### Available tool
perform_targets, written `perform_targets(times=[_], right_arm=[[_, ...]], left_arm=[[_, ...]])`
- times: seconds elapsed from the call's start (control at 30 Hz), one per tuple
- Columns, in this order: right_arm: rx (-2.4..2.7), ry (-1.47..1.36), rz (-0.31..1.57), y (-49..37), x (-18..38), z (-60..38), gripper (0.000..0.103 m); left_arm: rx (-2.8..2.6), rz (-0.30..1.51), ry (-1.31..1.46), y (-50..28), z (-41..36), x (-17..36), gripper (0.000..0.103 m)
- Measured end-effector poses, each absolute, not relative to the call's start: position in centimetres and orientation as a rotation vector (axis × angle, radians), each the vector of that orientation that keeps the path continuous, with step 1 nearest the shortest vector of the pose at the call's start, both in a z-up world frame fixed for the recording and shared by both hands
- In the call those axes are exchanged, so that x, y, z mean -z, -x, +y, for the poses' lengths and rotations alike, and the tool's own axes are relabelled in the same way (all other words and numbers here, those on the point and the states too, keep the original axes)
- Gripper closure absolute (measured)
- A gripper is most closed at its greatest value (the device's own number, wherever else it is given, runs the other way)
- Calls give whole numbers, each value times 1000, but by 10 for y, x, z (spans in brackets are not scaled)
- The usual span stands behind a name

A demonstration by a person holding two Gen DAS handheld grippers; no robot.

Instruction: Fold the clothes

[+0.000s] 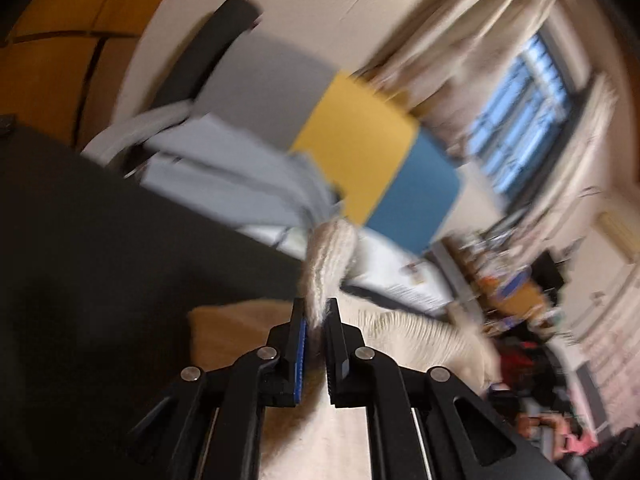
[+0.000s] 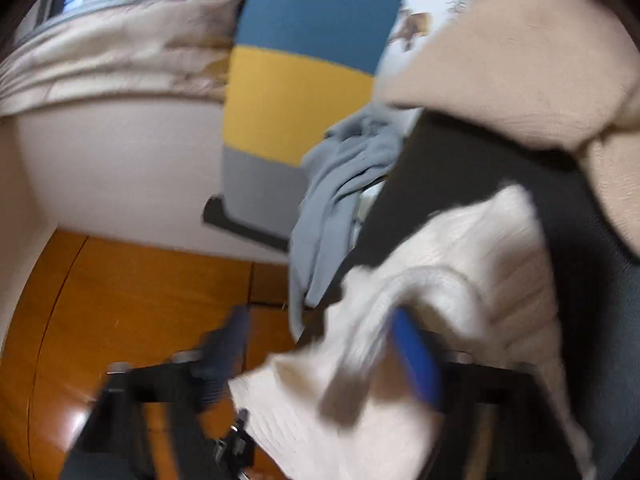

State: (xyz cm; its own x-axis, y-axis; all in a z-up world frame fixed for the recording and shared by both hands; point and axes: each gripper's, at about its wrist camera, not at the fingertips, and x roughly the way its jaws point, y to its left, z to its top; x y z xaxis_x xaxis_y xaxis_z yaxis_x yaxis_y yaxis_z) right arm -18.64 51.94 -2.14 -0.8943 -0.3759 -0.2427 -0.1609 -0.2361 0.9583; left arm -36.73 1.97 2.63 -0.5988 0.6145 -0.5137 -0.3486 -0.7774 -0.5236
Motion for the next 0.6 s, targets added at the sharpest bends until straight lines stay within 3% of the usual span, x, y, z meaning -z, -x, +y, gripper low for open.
perform_targets(times=[0.2,0.27,0.3,0.33,0.37,0.43,0.47,0.6], right_arm=[[2330,-698,-1620,165,31,508,21],[2366,-760,-1511,152,41,498,27],[2375,-784,-1498,141,44,495,36],[2385,-808,-1484,130,48,493,53],[2394,-832,-1470,119,51,490,61],[2412,-880,-1441,97,59,485,91],[2419,-902,-1430,86,62,483,99],[2399,-926,-1502,45,64,493,103]], left_arm=[[-2267,-487,1145,382,39,34,95],[-2264,-501,1127,369,38,46,95],[-2255,-496,1130,363,37,47,95],[-2245,-491,1133,357,36,47,95],[-2238,-481,1134,349,35,47,95],[-2228,-450,1136,329,31,48,95],[-2219,-442,1140,319,29,48,95],[-2185,-401,1164,288,24,42,94]])
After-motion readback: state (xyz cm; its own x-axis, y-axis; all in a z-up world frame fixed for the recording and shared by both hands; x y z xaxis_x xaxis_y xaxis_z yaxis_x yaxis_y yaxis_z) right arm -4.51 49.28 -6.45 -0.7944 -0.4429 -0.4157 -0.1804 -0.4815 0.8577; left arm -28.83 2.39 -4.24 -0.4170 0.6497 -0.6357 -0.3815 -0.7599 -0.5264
